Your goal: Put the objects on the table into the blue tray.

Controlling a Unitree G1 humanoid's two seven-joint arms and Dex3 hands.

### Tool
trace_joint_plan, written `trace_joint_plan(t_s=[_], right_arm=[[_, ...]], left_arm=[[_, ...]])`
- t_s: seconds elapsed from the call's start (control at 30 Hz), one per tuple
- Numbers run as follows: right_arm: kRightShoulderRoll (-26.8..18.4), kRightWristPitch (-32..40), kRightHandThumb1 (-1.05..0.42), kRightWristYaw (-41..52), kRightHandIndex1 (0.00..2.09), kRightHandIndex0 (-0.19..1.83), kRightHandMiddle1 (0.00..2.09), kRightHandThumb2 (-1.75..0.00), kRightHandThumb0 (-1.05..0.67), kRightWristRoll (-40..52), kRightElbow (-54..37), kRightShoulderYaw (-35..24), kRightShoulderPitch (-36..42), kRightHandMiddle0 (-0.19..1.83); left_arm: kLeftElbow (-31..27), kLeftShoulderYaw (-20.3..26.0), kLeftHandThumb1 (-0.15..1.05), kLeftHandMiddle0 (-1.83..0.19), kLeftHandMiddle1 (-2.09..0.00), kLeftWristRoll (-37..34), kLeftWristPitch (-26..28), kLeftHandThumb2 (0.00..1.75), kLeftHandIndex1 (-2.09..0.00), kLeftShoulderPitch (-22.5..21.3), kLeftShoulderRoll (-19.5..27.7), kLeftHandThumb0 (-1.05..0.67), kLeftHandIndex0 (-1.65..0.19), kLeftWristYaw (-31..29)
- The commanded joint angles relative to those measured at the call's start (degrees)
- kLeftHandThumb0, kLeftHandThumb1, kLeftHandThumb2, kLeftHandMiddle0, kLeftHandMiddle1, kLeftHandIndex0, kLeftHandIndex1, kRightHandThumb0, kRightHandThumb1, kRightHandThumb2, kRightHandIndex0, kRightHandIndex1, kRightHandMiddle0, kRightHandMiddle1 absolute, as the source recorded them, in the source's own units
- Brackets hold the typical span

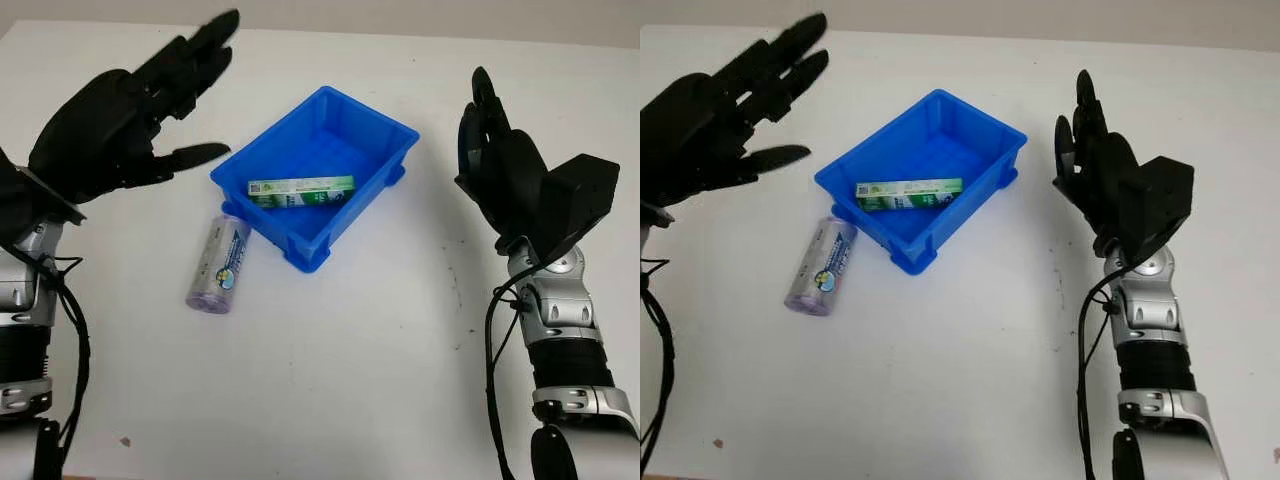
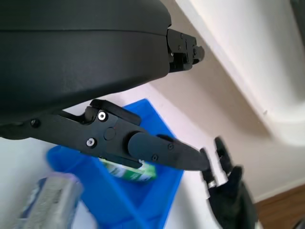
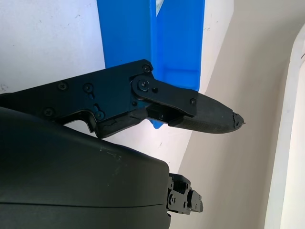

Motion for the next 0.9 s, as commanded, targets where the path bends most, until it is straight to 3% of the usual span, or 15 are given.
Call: trace_joint_plan(t_s=[0.0, 0.33, 0.57, 0.7, 0.87], right_arm=[[0.2, -0.6, -1.05, -0.2, 0.0, -0.19, 0.0, -0.69, -0.77, -0.1, -0.1, -0.1, -0.6, -0.19], [0.6, -0.3, -1.05, -0.7, 0.0, -0.19, 0.0, -0.69, -0.78, -0.2, 0.6, -0.1, -0.8, -0.19], [1.2, -0.2, -1.05, -1.1, 0.0, -0.19, 0.0, -0.69, -0.77, -0.1, 1.7, 0.0, -1.6, -0.19], [1.4, 0.2, -1.05, -1.3, 0.0, -0.19, 0.0, -0.68, -0.76, -0.1, 2.2, -0.1, -2.0, -0.19], [1.5, -0.7, -1.05, -0.8, 0.0, -0.19, 0.0, -0.7, -0.73, 0.1, 3.3, -0.1, -2.2, -0.19]], left_arm=[[-0.1, -1.9, 0.96, 0.04, -0.04, 2.7, -4.4, 0.05, -0.04, -0.4, 2.5, -0.29, 0.03, -1.4], [5.5, -8.3, 0.91, 0.03, -0.07, 17.2, -24.4, 0.04, -0.07, -5.1, 10.4, -0.21, 0.0, -1.0], [8.4, -9.8, 1.03, -0.07, -0.09, 21.4, -36.0, 0.08, -0.1, -7.7, 12.9, -0.14, -0.09, 2.1], [10.2, -10.5, 1.05, -0.1, -0.07, 25.6, -45.3, 0.32, -0.1, -9.3, 14.6, -0.03, -0.12, 5.2], [11.3, -10.2, 1.05, -0.08, -0.05, 32.7, -57.0, 0.27, -0.07, -10.5, 16.2, -0.17, -0.09, 11.3]])
